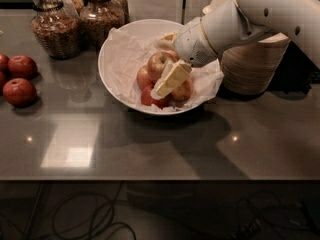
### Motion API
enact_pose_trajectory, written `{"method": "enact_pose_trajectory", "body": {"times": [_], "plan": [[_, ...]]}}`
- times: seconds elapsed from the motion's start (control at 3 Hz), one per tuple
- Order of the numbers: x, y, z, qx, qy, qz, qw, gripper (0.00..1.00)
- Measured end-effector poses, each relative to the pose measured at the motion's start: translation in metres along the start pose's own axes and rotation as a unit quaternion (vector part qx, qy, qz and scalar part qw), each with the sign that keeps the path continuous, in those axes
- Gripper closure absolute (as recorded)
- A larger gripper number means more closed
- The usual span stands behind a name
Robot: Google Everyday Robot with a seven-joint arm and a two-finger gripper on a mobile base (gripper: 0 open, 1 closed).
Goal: Pick apple from white bowl
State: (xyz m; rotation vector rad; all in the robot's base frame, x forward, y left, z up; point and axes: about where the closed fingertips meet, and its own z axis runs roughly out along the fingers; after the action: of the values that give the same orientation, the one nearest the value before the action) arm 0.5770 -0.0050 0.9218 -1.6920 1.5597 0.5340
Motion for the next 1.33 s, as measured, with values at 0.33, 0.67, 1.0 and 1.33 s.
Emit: {"method": "enact_pose_trajectory", "body": {"times": [0.33, 0.67, 1.0, 1.33], "plan": [[0.0, 0.0, 0.0, 0.0, 0.0, 0.0, 1.0, 0.43], [0.0, 0.0, 0.0, 0.0, 0.0, 0.0, 1.0, 0.66], [0.0, 0.0, 0.0001, 0.0, 0.0, 0.0, 1.0, 0.89], [-0.0003, 0.0001, 0.0, 0.0, 0.0, 0.0, 1.0, 1.0]]}}
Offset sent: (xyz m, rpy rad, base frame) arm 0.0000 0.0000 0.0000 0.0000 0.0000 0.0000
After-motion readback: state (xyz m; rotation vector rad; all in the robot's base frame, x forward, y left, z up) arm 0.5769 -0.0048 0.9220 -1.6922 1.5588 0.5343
